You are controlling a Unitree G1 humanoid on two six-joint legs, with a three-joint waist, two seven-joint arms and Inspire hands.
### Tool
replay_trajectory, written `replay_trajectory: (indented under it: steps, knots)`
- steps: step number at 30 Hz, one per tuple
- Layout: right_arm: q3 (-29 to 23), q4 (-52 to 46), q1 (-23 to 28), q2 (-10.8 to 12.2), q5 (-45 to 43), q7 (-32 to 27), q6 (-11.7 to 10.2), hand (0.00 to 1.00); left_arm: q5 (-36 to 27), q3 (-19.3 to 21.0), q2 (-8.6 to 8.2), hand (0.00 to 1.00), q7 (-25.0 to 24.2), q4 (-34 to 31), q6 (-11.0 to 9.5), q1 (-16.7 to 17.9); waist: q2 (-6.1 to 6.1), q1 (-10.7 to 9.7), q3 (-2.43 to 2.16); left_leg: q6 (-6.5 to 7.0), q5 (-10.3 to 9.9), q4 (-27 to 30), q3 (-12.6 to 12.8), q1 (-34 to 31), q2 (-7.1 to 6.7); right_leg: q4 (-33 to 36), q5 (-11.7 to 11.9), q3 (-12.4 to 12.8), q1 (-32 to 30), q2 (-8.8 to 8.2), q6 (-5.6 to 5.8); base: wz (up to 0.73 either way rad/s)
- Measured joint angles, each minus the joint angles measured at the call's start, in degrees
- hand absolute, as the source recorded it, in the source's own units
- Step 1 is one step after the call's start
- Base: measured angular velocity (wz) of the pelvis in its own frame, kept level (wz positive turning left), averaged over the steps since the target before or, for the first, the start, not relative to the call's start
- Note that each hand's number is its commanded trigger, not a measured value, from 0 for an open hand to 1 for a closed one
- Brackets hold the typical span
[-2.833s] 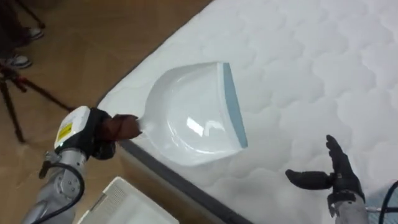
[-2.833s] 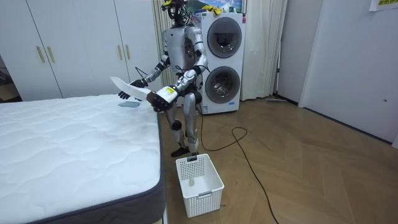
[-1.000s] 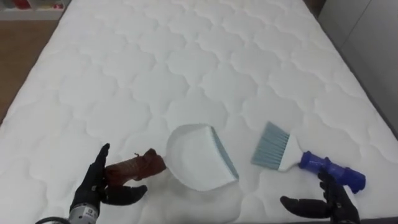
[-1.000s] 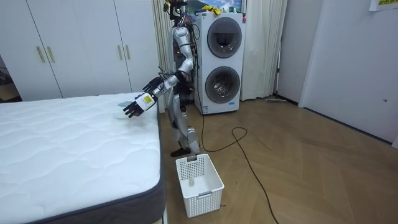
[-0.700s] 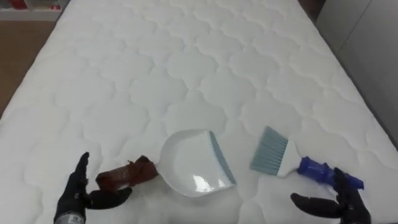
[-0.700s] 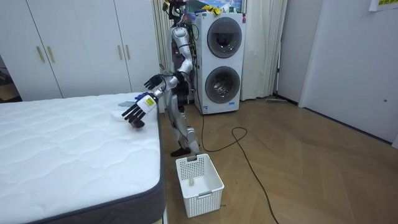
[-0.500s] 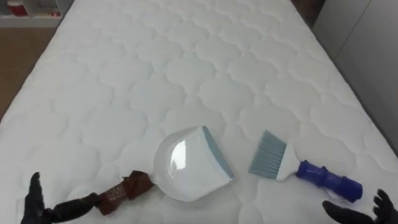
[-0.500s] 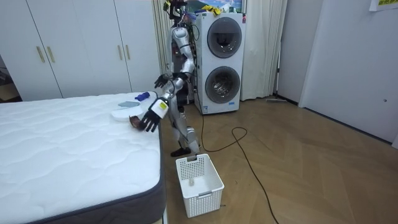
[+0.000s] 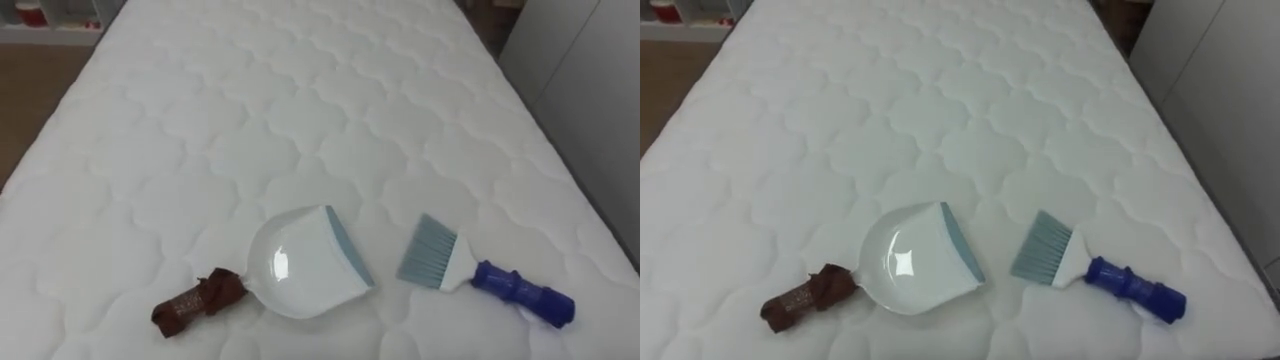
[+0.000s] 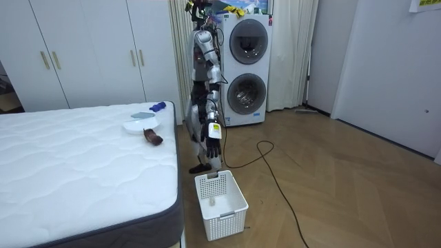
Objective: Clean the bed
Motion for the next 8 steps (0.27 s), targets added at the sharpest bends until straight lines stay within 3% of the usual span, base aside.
replay_trajectory:
  steps: [4, 8]
  knots:
    - [5.0, 1.29, -1.54, 0.03, -7.26, 5.12, 2.45, 0.0, 4.25, -4.08, -0.07, 0.0, -4.32, 2.17, 3.62, -0.5, 0.22, 0.0, 0.02, -0.03, 0.03, -0.01, 0.05, -0.72, -0.33, 0.19, 0.0, 0.13, -0.85, 0.13, -0.02, 0.0]
    - [8.72, 3.9, -5.14, 0.03, -13.54, 8.87, 3.19, 0.0, 6.91, -7.13, -0.16, 0.0, -8.19, 3.32, 5.18, -2.55, 0.21, 0.01, 0.04, -0.02, 0.03, 0.2, 0.02, -0.89, -0.3, 0.1, 0.01, 0.03, -0.91, 0.12, -0.03, 0.0]
